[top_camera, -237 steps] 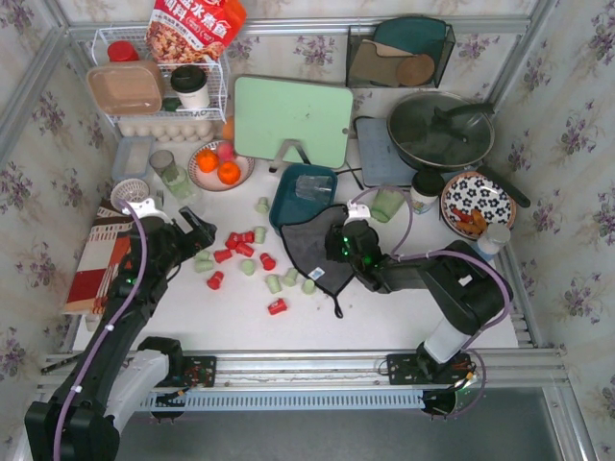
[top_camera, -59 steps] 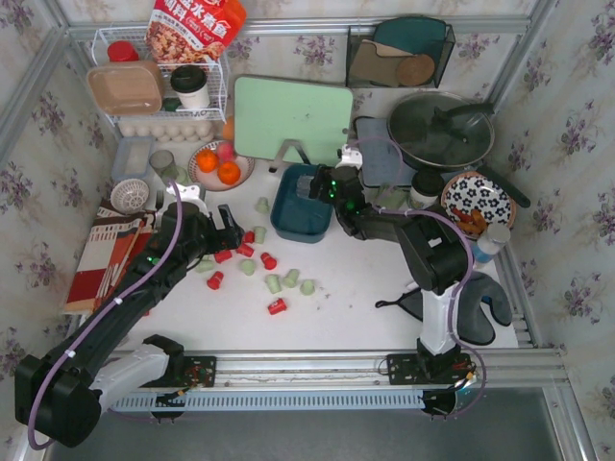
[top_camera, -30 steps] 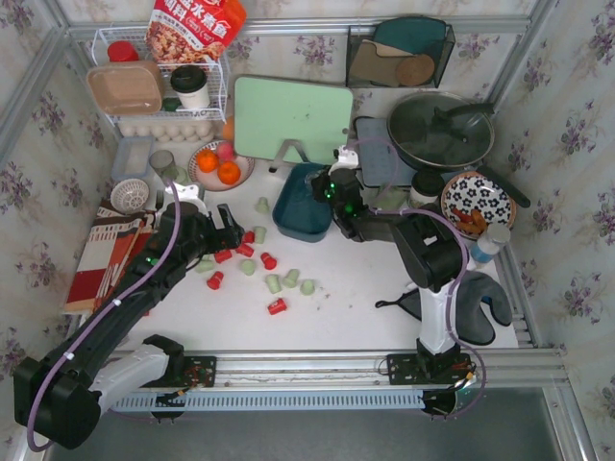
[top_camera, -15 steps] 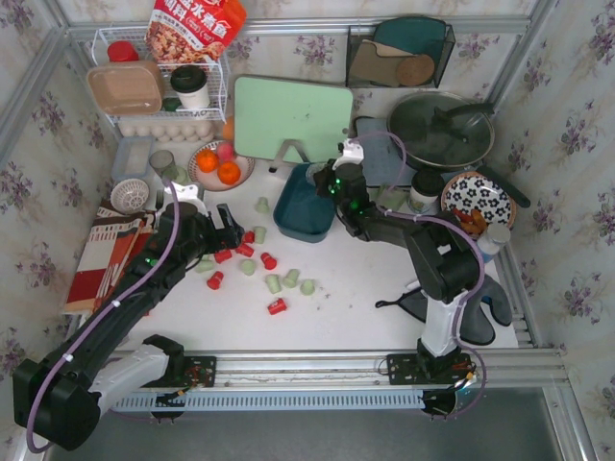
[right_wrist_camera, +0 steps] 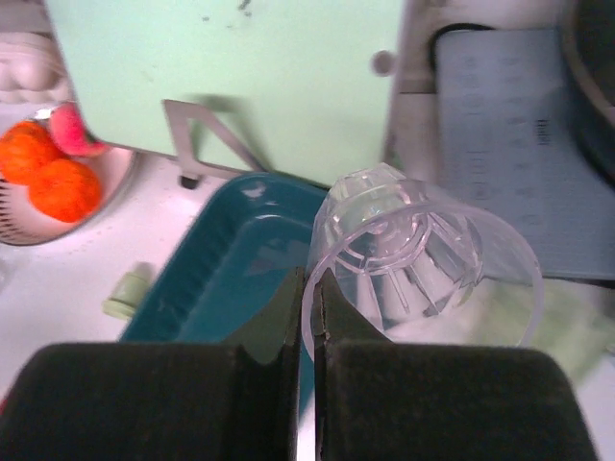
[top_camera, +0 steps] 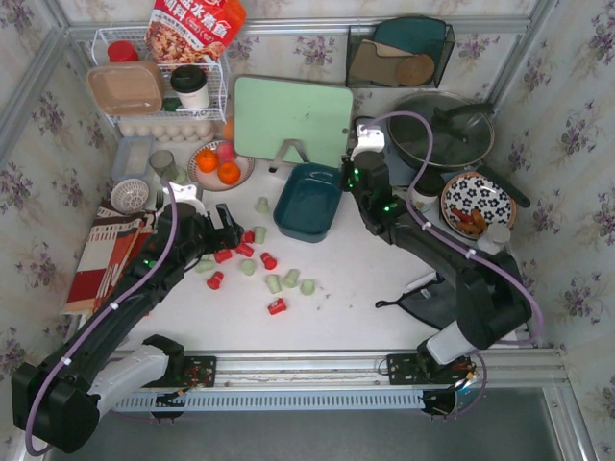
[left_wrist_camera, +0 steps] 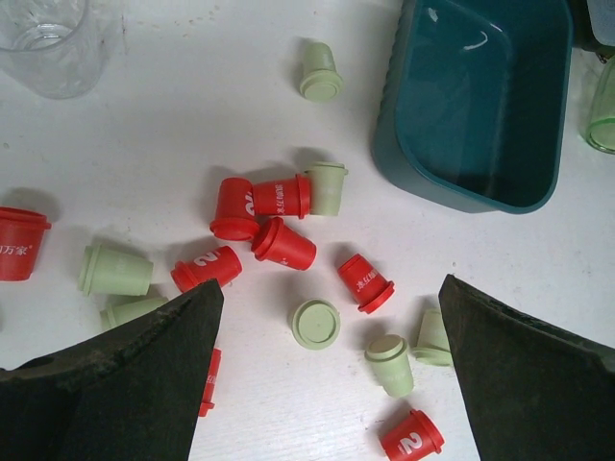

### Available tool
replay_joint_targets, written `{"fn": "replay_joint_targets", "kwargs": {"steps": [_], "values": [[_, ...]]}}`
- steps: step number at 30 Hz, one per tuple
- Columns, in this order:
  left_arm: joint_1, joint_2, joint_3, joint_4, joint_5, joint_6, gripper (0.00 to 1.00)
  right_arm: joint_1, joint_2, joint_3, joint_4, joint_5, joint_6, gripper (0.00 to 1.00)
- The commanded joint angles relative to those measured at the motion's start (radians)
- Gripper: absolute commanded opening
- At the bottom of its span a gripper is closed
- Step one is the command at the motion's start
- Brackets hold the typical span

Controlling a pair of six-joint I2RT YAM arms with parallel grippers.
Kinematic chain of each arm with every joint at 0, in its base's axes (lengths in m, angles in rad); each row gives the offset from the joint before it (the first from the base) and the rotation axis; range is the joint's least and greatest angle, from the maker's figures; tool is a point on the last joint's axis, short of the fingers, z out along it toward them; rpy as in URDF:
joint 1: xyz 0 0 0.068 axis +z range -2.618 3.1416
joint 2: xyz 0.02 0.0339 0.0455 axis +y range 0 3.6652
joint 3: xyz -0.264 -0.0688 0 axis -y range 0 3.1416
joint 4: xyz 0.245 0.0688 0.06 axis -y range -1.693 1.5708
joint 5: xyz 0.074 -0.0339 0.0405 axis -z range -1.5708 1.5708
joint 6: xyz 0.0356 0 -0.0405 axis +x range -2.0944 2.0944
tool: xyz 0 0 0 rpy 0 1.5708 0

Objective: Mix the coffee capsules in the storage basket

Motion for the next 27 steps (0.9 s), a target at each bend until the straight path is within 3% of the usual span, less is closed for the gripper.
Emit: {"fn": "replay_joint_targets", "kwargs": {"steps": [1,6,11,20,27], "values": [[-0.001,-0.007,0.003,0.006,0.002,-0.012,0.97,0.002,-0.086,0.024,-0.259,0.194,-0.16,0.0],[-0.001,-0.008,0.003,0.006,0.007,-0.015,0.97,0.003,-0.171,-0.002,-0.442,0.352,-0.237,0.0],[-0.001,-0.004,0.002,0.009,0.007,-0.016,0.97,-0.012,-0.213,-0.032,-0.577,0.417,-0.238,0.0],[-0.002,-0.012,0.004,-0.003,-0.011,-0.009,0.97,-0.208,-0.201,-0.104,-0.628,0.144,-0.164,0.0],[-0.002,-0.033,0.004,-0.011,-0.014,-0.007,0.97,-0.253,-0.137,-0.094,-0.631,0.114,-0.164,0.0]]}}
